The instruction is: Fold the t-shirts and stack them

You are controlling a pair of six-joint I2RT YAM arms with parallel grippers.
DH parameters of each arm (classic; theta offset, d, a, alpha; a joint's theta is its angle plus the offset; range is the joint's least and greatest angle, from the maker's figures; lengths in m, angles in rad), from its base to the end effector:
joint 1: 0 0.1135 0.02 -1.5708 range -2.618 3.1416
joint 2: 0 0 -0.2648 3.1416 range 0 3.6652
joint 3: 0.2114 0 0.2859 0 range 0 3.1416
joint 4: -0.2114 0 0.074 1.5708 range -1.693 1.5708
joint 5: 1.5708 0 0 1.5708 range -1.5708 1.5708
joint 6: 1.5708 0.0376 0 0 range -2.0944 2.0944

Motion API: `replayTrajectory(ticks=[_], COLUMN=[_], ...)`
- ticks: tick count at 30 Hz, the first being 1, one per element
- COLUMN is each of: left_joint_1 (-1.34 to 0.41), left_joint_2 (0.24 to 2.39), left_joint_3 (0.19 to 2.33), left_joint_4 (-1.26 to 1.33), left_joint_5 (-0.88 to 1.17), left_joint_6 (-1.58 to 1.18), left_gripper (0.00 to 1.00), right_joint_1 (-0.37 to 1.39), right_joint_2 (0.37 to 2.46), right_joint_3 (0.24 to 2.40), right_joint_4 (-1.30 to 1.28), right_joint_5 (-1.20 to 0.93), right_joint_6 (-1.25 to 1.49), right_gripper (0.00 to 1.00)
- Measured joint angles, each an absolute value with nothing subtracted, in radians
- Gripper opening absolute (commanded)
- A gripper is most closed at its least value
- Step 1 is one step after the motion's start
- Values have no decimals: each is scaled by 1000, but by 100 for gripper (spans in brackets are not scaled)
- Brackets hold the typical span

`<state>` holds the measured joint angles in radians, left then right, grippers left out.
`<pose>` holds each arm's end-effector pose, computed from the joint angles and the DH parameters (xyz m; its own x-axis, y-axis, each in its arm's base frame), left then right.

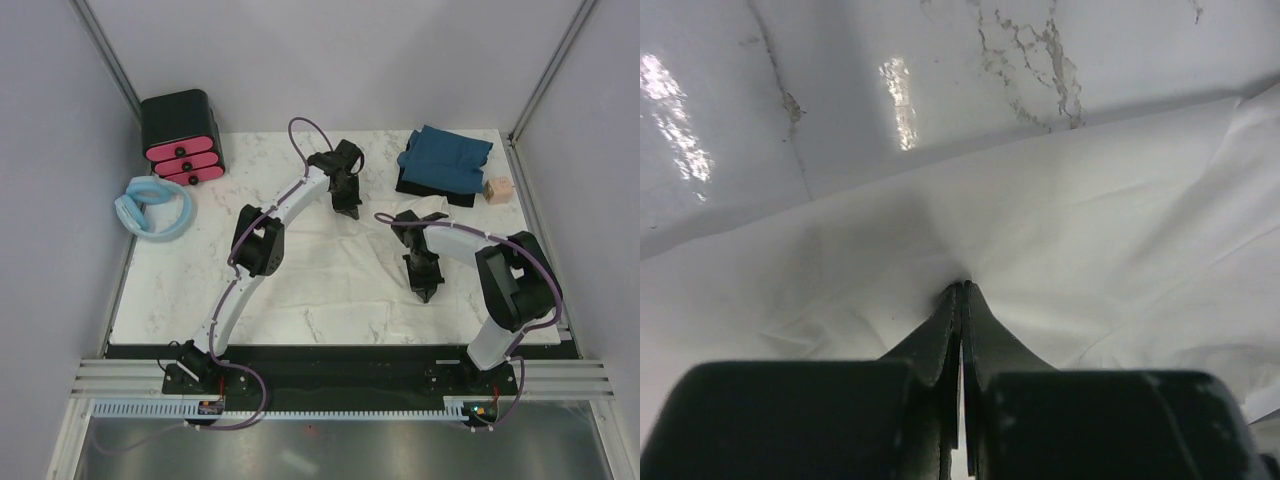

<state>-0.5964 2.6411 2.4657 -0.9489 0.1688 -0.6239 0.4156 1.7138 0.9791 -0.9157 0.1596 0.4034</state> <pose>0.4813 -0.3344 0.1507 -0.9642 -0.0415 -0.2619 0.0621 0.9248 -0.3753 0.2737 0.1143 0.1220 -0.9998 -0.0176 0.0109 -0.0192 0.9840 -0.1769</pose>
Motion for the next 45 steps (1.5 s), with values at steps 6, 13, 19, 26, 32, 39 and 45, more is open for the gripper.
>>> replayTrajectory(ticks=[6,13,19,26,32,39,45], left_joint_1=[-579,-572,-569,-569,-569,-569,-569], left_joint_2=[2657,2664,2668,2668,2668,2668,2668], left_joint_3=[2497,2512,2515,2515,2515,2514,2511], left_joint_4=[-976,-996,-998,-999,-998,-997,-994], left_joint_5=[180,194,205,207,210,212,214], left_joint_6=[-626,-625,-624,-620,-609,-601,-595], left_gripper=[2,2,2,2,2,2,2], right_joint_1=[496,544,543,550,568,585,586], right_joint_2=[1699,1688,1688,1670,1568,1470,1428], right_joint_3=[944,929,930,930,920,841,930], right_joint_4=[-959,-973,-978,-987,-1028,-1077,-1131], right_joint_5=[150,137,125,51,-7,-38,64], right_joint_6=[437,484,506,552,604,667,685], right_gripper=[0,0,0,0,0,4,20])
